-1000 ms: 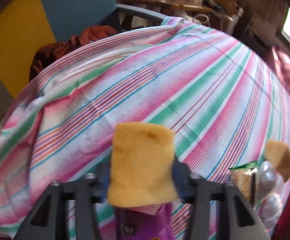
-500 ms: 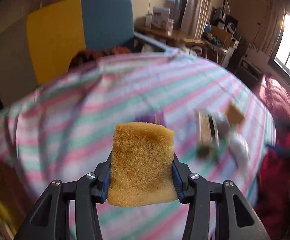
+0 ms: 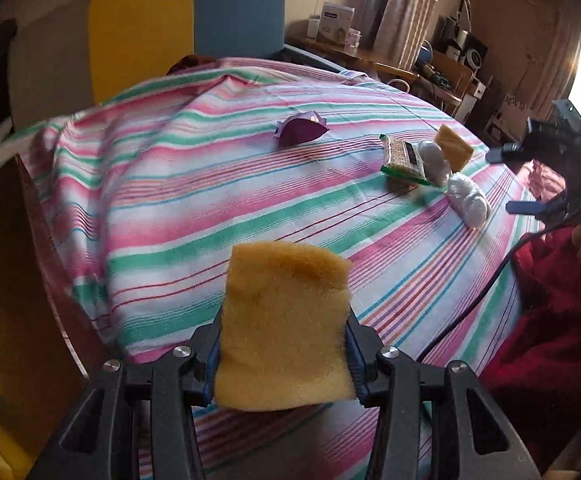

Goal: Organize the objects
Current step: 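Hold the yellow sponge in the left tool while the right tool grasps a plastic-wrapped bundle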

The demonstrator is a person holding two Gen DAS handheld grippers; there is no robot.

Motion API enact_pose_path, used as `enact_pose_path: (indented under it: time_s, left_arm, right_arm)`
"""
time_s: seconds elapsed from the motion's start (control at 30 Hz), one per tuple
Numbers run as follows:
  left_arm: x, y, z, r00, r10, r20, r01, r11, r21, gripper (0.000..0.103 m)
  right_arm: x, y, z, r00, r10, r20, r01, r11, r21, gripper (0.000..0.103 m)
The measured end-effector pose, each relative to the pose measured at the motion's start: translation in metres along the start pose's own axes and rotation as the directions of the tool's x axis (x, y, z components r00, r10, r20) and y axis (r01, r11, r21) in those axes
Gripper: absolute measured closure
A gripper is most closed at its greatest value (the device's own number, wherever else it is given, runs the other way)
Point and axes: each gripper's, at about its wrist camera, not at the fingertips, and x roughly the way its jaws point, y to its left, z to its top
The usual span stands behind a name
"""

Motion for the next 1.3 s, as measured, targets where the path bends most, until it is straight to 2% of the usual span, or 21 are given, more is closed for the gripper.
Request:
enact_pose_path:
  time_s: [0.07, 0.27, 0.33, 0.37, 0.4, 0.43, 0.5, 0.57, 0.77, 1.2, 1.3]
  left_arm:
    - [0.009, 0.004, -0.001, 1.0, -0.024, -0.017, 0.023, 0.999, -0.029, 0.054]
    - [0.005, 0.006, -0.008, 0.999, -0.035, 0.013, 0.035, 0.999, -0.034, 0.055]
    - [0.005, 0.007, -0.009, 0.999, -0.043, 0.02, 0.043, 0.998, -0.036, 0.054]
    - [0.005, 0.008, -0.01, 0.999, -0.046, 0.023, 0.046, 0.998, -0.037, 0.054]
    - [0.006, 0.008, -0.01, 0.999, -0.047, 0.024, 0.048, 0.998, -0.039, 0.054]
    - [0.006, 0.008, -0.01, 0.998, -0.05, 0.024, 0.051, 0.998, -0.043, 0.055]
    - [0.007, 0.009, -0.011, 0.998, -0.055, 0.03, 0.056, 0.997, -0.051, 0.054]
    - [0.008, 0.009, -0.012, 0.998, -0.053, 0.033, 0.054, 0.997, -0.049, 0.054]
    - [0.008, 0.004, -0.014, 0.999, -0.027, 0.042, 0.028, 0.999, -0.022, 0.055]
    - [0.007, 0.006, -0.015, 0.998, -0.032, 0.046, 0.033, 0.999, -0.031, 0.054]
    - [0.007, 0.008, -0.012, 0.999, -0.037, 0.027, 0.038, 0.998, -0.04, 0.054]
  right_arm:
    - [0.006, 0.005, 0.002, 0.999, -0.045, -0.022, 0.045, 0.999, -0.029, 0.014]
    - [0.026, 0.021, 0.009, 0.99, -0.137, -0.014, 0.136, 0.987, -0.084, 0.014]
    - [0.037, 0.026, 0.011, 0.982, -0.19, -0.003, 0.188, 0.974, -0.123, 0.016]
    - [0.044, 0.026, 0.009, 0.979, -0.204, -0.002, 0.202, 0.97, -0.137, 0.027]
    - [0.053, 0.025, 0.008, 0.979, -0.204, -0.02, 0.199, 0.969, -0.144, 0.056]
    - [0.062, 0.022, 0.006, 0.977, -0.2, -0.072, 0.188, 0.972, -0.143, 0.068]
    - [0.064, 0.025, 0.004, 0.976, -0.207, -0.071, 0.192, 0.965, -0.177, 0.068]
    - [0.066, 0.027, 0.002, 0.98, -0.18, -0.089, 0.16, 0.967, -0.196, 0.068]
    - [0.073, 0.038, -0.001, 0.971, -0.222, -0.094, 0.186, 0.939, -0.29, 0.065]
    - [0.076, 0.041, -0.001, 0.966, -0.246, -0.086, 0.206, 0.922, -0.327, 0.062]
    - [0.079, 0.043, -0.002, 0.964, -0.253, -0.083, 0.211, 0.914, -0.346, 0.06]
